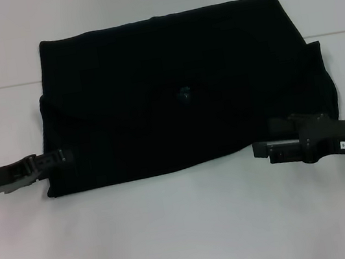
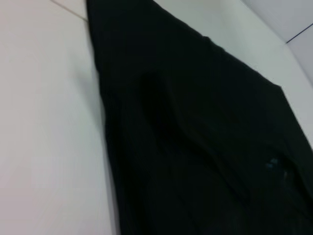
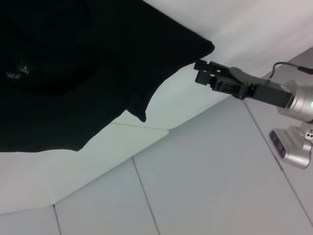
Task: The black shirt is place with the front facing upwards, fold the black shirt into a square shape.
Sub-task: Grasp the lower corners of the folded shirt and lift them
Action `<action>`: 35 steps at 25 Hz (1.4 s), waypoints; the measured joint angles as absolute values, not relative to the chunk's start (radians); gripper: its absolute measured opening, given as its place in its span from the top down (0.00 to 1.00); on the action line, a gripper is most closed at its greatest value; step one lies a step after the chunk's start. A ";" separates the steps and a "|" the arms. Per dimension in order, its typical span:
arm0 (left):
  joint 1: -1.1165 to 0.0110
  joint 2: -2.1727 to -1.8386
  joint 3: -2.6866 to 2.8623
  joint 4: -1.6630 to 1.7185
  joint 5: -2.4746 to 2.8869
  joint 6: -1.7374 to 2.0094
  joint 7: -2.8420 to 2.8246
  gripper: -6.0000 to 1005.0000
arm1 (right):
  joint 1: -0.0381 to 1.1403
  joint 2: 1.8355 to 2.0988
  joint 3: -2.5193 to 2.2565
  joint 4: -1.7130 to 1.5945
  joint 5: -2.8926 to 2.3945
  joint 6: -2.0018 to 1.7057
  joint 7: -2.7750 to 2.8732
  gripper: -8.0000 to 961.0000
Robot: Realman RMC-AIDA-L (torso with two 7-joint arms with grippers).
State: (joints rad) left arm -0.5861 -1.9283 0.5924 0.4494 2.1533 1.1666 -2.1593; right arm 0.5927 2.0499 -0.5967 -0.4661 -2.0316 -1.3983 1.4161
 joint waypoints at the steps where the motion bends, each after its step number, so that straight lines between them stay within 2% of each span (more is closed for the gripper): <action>1: -0.588 -1.929 0.598 0.449 2.153 1.161 -2.159 0.11 | 0.592 2.050 -0.597 -0.465 -2.032 -1.399 1.416 0.02; 24: -0.614 -1.959 0.756 0.472 2.174 1.126 -2.158 0.23 | 0.582 2.051 -0.593 -0.465 -2.036 -1.404 1.424 0.02; 35: -0.615 -1.954 0.758 0.482 2.175 1.127 -2.167 0.45 | 0.578 2.041 -0.588 -0.471 -2.035 -1.407 1.448 0.02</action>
State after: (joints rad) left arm -0.6146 -1.9539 0.7579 0.4820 2.1752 1.1275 -2.1672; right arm 0.5780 2.0405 -0.5878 -0.4714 -2.0347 -1.4066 1.4476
